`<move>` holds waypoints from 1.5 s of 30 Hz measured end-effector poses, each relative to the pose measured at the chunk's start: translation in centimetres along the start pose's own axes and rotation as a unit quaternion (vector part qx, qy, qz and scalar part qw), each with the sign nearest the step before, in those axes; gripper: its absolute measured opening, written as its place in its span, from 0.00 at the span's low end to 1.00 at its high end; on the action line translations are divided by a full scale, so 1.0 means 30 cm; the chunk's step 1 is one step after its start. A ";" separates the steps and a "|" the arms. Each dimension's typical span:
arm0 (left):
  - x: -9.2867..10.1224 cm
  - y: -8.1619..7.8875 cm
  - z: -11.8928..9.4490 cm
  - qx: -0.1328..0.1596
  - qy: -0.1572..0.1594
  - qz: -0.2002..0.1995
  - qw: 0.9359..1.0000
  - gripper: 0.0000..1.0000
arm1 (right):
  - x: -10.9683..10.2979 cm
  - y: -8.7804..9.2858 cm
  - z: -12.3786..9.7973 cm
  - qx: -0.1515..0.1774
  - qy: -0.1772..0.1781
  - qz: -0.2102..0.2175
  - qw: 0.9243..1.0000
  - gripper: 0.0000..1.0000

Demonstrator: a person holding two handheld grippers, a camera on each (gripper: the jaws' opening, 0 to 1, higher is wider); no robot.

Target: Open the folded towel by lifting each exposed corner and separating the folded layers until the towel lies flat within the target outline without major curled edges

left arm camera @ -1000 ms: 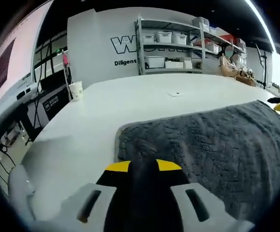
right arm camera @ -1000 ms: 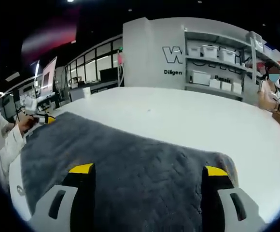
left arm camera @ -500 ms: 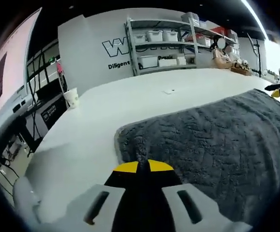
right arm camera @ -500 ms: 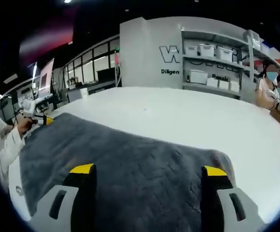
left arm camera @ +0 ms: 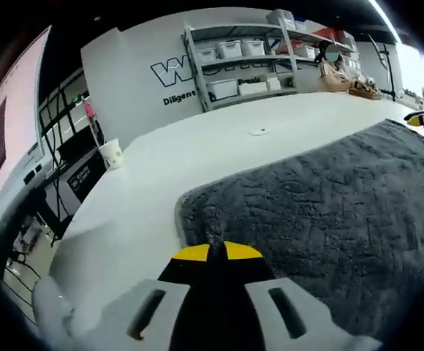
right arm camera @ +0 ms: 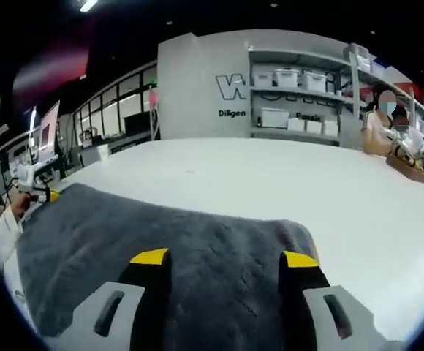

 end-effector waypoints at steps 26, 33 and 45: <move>0.007 -0.003 0.001 -0.001 -0.007 0.040 0.999 0.03 | 0.131 0.077 0.021 -0.051 0.068 -0.024 0.996 0.00; 0.000 -0.004 0.004 -0.004 -0.009 0.051 0.999 0.03 | 0.130 0.079 0.015 -0.059 0.076 -0.045 0.994 0.00; -0.010 0.001 0.005 -0.002 -0.005 0.032 0.999 0.03 | 0.128 0.074 0.009 -0.070 0.078 -0.062 0.993 0.01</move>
Point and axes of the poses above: the point that each gripper's makers call its tool centre point, and the gripper's own axes: z roughly forward along the fingers, x roughly to its right, y roughly out of its underside, the point moved 6 cm from there along -z, roughly backward along the fingers, and after that the axes turned 4 degrees about z, right-handed, at the moved point
